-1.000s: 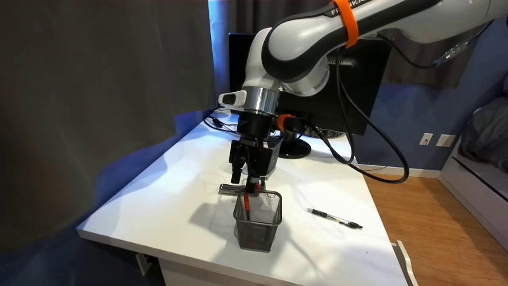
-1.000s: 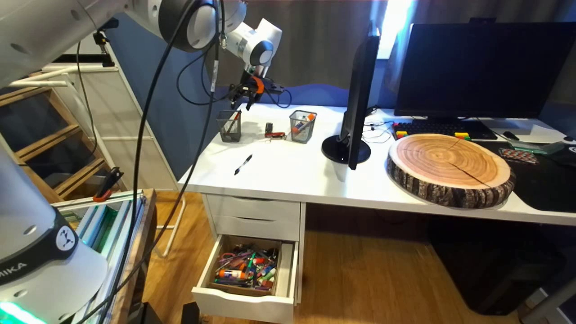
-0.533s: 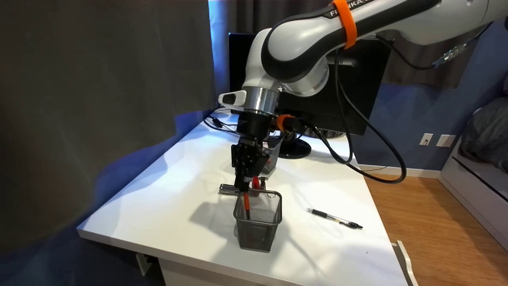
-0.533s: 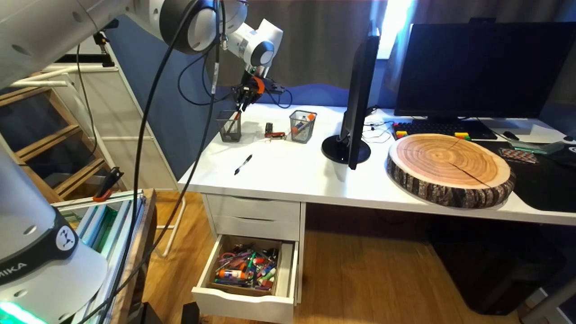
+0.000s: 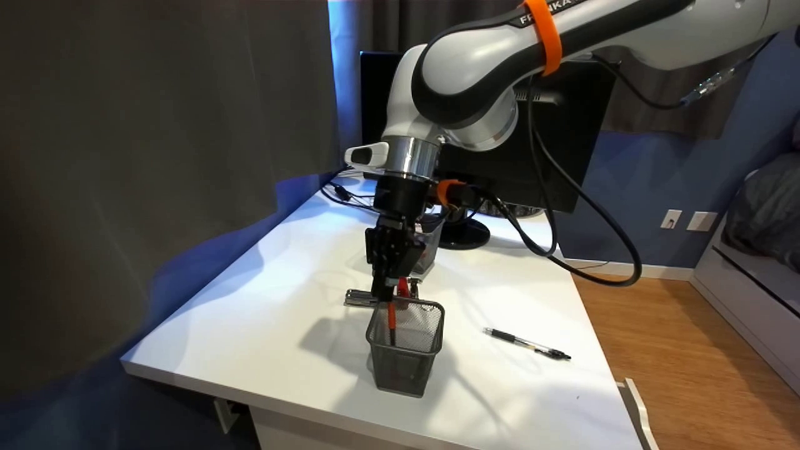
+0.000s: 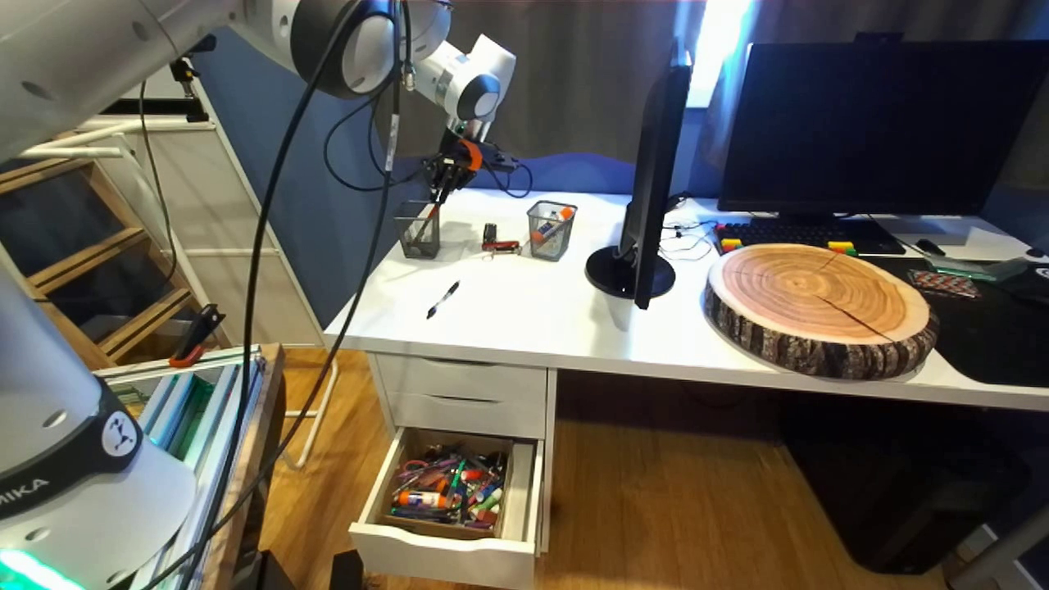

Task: Put the black pen and orange pen on the table

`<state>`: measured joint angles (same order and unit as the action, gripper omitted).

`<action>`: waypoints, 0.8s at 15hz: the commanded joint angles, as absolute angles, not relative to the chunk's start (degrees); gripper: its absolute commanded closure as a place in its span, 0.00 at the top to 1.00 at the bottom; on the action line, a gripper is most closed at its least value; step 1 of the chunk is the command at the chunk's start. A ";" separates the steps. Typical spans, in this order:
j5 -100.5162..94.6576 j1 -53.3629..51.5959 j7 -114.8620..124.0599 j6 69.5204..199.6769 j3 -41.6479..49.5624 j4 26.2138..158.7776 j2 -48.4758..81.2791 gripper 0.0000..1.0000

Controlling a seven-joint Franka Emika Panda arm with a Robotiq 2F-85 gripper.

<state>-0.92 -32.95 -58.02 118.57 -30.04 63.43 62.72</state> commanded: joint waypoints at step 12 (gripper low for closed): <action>-0.70 -32.32 -57.72 115.14 -30.00 62.57 62.01 0.25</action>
<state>-0.92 -32.33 -57.98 117.13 -29.91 63.35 62.03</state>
